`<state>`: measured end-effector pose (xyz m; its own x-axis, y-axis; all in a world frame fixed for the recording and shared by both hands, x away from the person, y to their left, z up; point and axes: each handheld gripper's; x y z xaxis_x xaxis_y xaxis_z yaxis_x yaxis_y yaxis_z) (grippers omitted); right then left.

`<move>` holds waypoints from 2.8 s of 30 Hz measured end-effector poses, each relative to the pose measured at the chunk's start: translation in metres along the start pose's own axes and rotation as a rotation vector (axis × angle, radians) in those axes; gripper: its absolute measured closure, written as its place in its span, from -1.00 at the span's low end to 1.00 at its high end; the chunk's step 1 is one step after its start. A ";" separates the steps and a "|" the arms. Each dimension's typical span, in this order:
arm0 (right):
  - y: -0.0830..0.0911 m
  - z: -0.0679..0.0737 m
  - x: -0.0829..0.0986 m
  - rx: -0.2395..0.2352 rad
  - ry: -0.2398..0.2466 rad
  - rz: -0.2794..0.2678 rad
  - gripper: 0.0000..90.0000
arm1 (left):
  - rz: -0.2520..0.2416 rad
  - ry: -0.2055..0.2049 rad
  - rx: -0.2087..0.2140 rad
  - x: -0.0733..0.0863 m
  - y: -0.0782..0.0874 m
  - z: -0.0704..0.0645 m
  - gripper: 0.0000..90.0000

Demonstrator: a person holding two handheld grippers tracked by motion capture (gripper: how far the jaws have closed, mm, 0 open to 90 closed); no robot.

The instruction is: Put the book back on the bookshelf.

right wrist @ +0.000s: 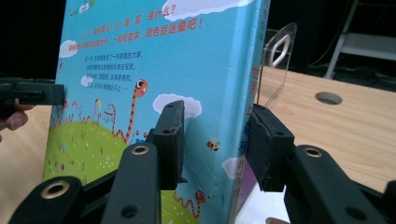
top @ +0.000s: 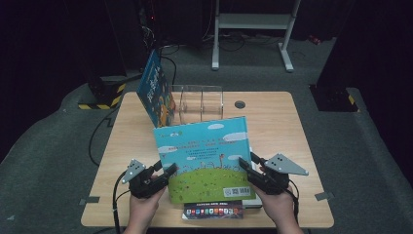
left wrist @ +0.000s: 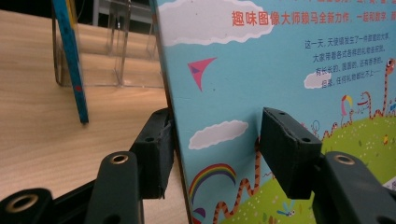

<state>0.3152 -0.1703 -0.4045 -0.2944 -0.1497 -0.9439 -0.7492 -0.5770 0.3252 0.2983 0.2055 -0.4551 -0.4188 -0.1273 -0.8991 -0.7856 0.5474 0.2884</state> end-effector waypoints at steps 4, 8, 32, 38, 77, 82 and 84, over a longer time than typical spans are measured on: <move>0.000 -0.002 -0.001 0.012 -0.007 -0.021 0.33 | -0.021 -0.034 -0.012 -0.003 -0.003 -0.004 0.03; 0.003 -0.005 -0.002 0.033 -0.008 -0.052 0.33 | -0.030 -0.060 -0.014 -0.007 -0.006 -0.008 0.04; 0.008 -0.017 -0.006 0.124 0.006 -0.129 0.30 | -0.070 -0.157 -0.012 -0.023 -0.031 -0.019 0.10; 0.010 -0.019 -0.003 0.141 0.002 -0.145 0.30 | -0.078 -0.155 -0.003 -0.027 -0.037 -0.021 0.10; -0.005 -0.021 0.000 0.165 -0.007 -0.168 0.19 | -0.123 -0.225 0.000 -0.037 -0.042 -0.014 0.09; 0.004 -0.019 0.006 0.142 -0.021 -0.172 0.14 | -0.128 -0.240 0.016 -0.036 -0.037 -0.019 0.06; 0.005 -0.019 0.008 0.142 -0.028 -0.176 0.12 | -0.134 -0.246 0.020 -0.036 -0.037 -0.020 0.05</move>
<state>0.3201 -0.1896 -0.4116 -0.1672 -0.0331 -0.9854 -0.8660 -0.4729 0.1628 0.3329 0.1735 -0.4270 -0.1869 0.0036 -0.9824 -0.8161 0.5560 0.1574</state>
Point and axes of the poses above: each handheld gripper's, and its own axes: y roughly backward along the jaws, x roughly out of its underside, z roughly to its left, and after that the axes turned 2 degrees about x, right-handed
